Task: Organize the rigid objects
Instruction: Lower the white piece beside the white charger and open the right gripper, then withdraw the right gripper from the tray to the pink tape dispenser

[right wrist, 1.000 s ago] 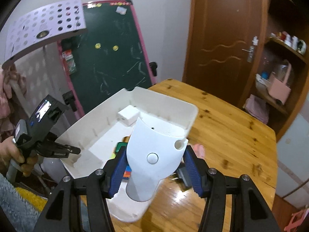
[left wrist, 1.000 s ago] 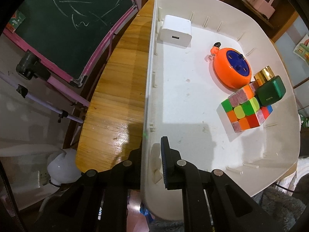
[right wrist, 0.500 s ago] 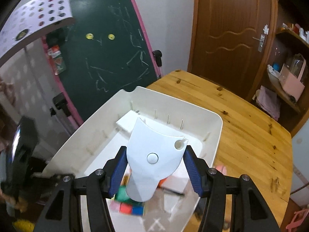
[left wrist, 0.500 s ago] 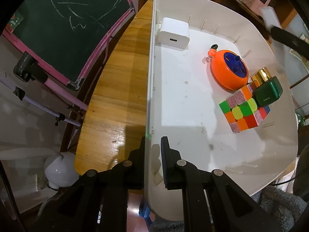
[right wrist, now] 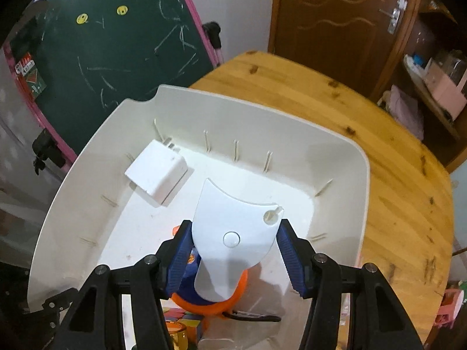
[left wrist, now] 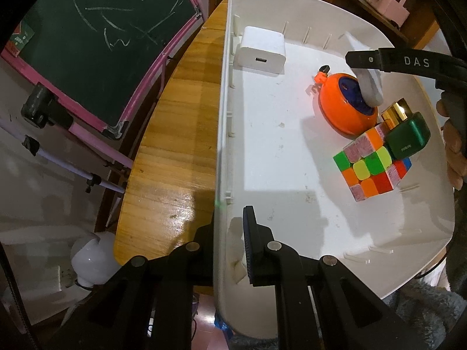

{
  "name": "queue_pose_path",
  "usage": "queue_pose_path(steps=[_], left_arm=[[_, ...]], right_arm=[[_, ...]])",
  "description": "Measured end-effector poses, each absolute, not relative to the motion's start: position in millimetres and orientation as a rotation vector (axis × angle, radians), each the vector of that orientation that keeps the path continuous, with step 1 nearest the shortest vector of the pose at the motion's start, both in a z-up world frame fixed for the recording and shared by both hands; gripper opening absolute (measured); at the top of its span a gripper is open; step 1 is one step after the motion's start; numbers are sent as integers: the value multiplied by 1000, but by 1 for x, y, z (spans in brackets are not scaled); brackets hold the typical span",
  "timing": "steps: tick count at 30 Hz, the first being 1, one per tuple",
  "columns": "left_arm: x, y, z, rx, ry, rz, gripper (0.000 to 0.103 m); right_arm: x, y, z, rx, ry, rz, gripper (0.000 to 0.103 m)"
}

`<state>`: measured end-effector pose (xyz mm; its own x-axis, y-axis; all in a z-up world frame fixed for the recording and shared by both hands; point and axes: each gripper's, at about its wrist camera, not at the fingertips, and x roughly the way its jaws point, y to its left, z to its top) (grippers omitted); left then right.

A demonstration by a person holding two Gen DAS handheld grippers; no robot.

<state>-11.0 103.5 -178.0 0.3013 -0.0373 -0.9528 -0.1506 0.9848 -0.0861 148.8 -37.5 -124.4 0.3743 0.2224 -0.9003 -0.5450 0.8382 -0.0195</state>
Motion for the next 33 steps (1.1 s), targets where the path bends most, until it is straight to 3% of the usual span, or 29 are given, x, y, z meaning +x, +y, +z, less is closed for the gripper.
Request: queue_pose_path(steps=[5,33], left_arm=[[-10,101,-177,-166,1269,82,12],[-10,96,-175,-153,1291,149,12]], right_arm=[[143,-42,-117,-326,1051,501,66],[65,-138,-20,-221,767,461,66]])
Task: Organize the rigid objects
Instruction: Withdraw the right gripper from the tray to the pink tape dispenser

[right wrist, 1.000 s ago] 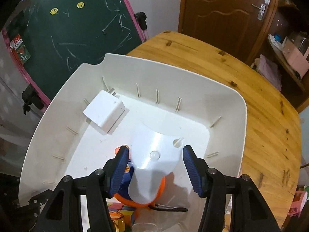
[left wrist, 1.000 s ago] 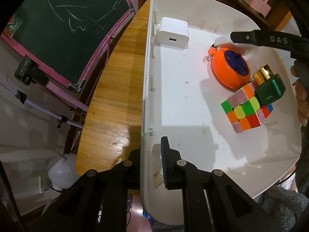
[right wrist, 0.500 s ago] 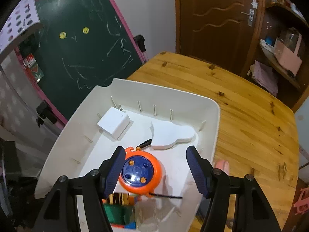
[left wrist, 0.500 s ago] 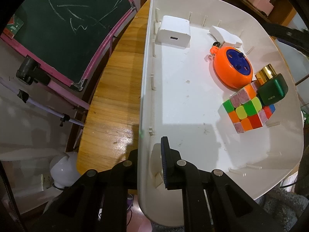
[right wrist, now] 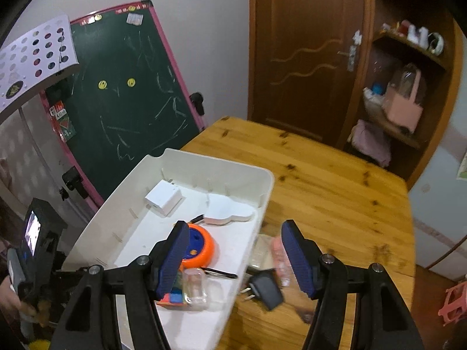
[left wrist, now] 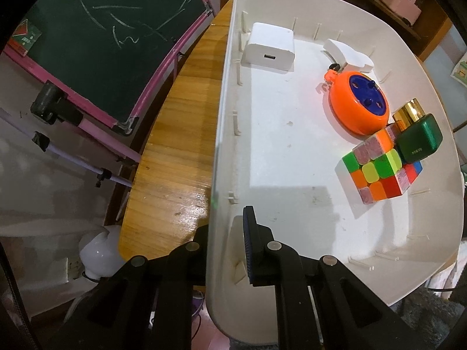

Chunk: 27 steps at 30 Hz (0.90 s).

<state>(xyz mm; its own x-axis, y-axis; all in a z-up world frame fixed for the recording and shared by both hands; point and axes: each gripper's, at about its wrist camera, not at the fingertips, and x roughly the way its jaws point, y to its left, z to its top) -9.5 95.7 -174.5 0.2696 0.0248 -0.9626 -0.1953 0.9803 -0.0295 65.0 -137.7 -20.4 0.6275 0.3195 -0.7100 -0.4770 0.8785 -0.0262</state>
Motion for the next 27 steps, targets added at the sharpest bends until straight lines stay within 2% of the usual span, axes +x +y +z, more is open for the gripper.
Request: queue_pose_path(steps=[11,27], left_arm=[[-8,95,-175,-151,1300,161,12],[-5,98,-177,-166,1330,164,12]], right_arm=[[61,-191,-12,-246,718,351,66],[118,-219,-105,-129,987,419,66]])
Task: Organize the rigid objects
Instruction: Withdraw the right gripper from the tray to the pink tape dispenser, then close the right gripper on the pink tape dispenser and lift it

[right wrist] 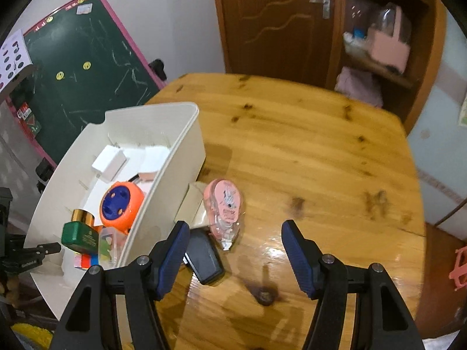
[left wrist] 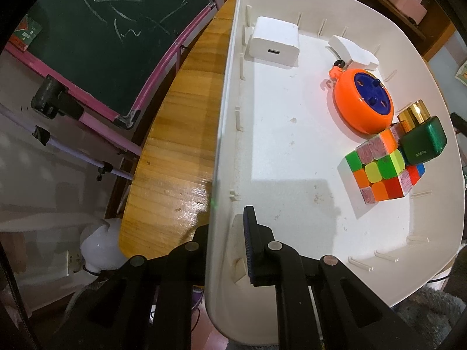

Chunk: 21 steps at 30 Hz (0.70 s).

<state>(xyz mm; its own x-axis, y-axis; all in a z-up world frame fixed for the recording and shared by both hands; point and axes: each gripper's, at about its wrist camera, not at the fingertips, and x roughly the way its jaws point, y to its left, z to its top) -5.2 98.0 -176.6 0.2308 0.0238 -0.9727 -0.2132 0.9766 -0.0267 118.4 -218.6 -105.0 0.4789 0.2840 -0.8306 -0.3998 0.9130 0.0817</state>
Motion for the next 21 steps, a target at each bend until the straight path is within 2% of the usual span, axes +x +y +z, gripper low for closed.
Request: queue_pose_path(steps=[10,17,21], left_arm=[[-3,95,-178,-150,1366,204,12],[-2,94,-179,-141,1390,249,13],[-2,93,-180,-135,1400,270,13]], right_arm=[[158,-211,-144,-53,1081,553,66],[181,-207,-164,-25,1130,619,58],[190,-209,-170,21,1139,669,58]])
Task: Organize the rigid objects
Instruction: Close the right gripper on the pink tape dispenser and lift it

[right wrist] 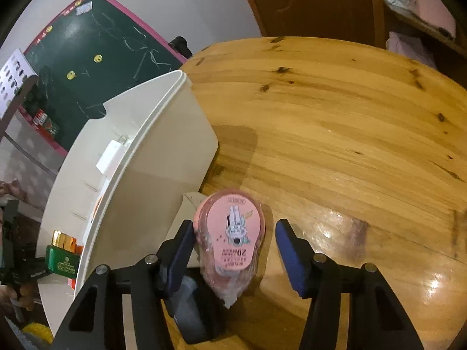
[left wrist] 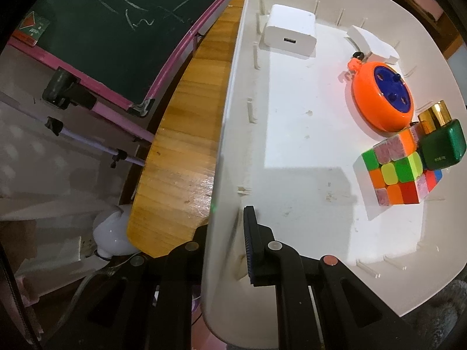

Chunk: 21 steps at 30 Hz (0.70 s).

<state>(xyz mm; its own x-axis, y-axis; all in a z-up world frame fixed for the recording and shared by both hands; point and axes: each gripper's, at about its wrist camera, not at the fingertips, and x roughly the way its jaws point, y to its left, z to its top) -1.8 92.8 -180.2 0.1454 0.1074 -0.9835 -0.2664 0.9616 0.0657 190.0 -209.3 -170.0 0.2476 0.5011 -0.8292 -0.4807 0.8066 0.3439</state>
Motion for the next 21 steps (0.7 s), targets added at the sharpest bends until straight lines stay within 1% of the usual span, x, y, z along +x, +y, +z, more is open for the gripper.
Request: queue_pose_path(steps=[1,4,12,21], left_arm=[[-2,93,-180,-134,1403,275,13],[0,91,-180,-128,1408,288,13],[0,91,-181,-125,1411,299,13],[-2,93,-179,-137,1392,280,13]], right_arm=[[192,-210,-171,33,1138,681,57],[197,-211,-175,85,1150,732,50],[194,-213,-172,63,1117,699,50],[167,-215,-137,-28,1012,611,50]])
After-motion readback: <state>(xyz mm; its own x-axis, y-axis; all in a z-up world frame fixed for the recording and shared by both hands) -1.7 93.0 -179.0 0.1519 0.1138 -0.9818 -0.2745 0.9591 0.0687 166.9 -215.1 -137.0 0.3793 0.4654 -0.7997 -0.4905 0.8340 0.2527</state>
